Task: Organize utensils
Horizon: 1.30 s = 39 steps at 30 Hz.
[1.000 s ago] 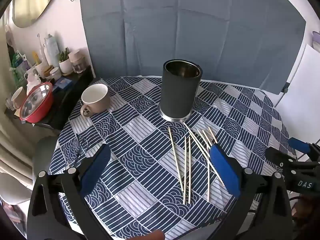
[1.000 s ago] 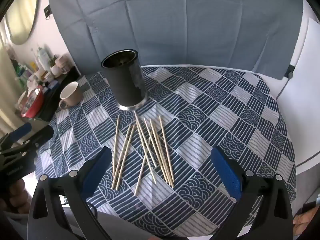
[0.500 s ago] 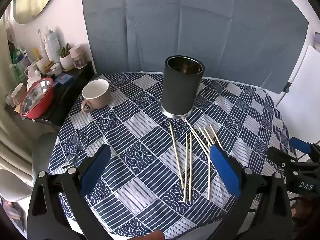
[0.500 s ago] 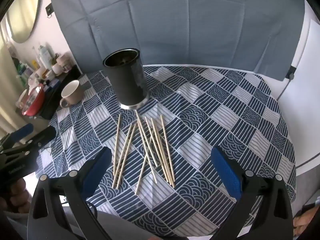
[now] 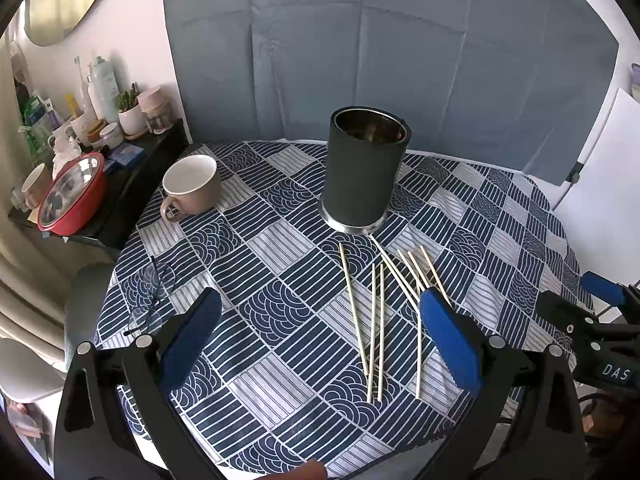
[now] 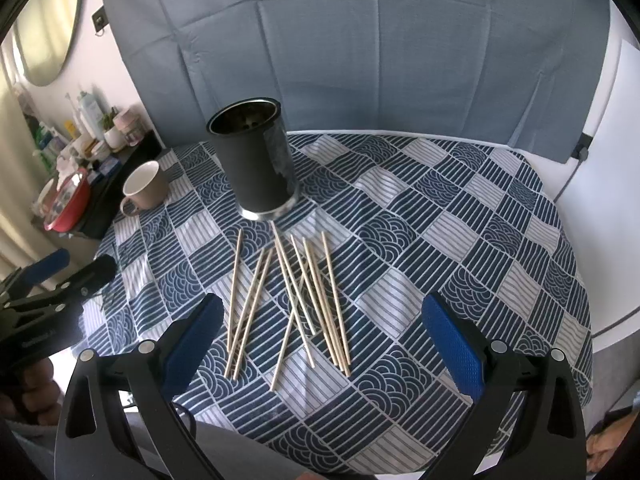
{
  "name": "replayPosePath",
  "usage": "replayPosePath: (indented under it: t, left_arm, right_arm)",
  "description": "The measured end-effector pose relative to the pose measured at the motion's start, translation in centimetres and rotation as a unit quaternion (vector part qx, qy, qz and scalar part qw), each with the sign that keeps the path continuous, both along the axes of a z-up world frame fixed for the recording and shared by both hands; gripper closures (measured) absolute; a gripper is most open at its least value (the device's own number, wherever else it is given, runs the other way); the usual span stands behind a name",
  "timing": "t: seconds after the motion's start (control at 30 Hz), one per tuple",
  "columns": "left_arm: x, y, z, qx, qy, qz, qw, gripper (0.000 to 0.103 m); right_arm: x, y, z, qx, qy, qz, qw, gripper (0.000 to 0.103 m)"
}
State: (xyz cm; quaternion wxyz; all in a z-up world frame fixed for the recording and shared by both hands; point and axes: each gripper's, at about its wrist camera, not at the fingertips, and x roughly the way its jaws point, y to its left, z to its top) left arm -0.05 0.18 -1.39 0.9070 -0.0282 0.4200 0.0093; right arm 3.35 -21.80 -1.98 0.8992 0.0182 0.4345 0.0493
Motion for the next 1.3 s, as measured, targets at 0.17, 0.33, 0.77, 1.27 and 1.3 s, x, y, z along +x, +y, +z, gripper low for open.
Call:
replayPosePath:
  t: [0.17,0.33,0.77,1.27,1.3]
  left_arm:
    - [-0.12,-0.08,-0.21,0.000,0.001,-0.002,1.0000,0.006]
    - [-0.09,-0.06,-0.28,0.001,0.002,-0.002,1.0000,0.006]
    - [-0.09,0.29,-0.53,-0.011,0.011,-0.001,0.9999,0.006]
    - [0.35,-0.05,-0.41,-0.003,0.014,-0.005,0.9999,0.006]
    - [0.35,-0.06,-0.45,-0.004,0.016,-0.005,0.9999,0.006]
  right_arm:
    - [-0.02,0.03,0.03,-0.002,0.001,-0.001,1.000,0.008]
    - [-0.03,0.04,0.03,-0.003,0.001,0.000,1.000,0.008]
    - [-0.20,0.82,0.24,-0.019,-0.001,0.007,1.000,0.008]
    - [-0.20,0.87,0.01,-0.020,-0.001,0.007,1.000,0.008]
    - [-0.21,0.85,0.00,-0.019,0.001,0.008,1.000,0.008]
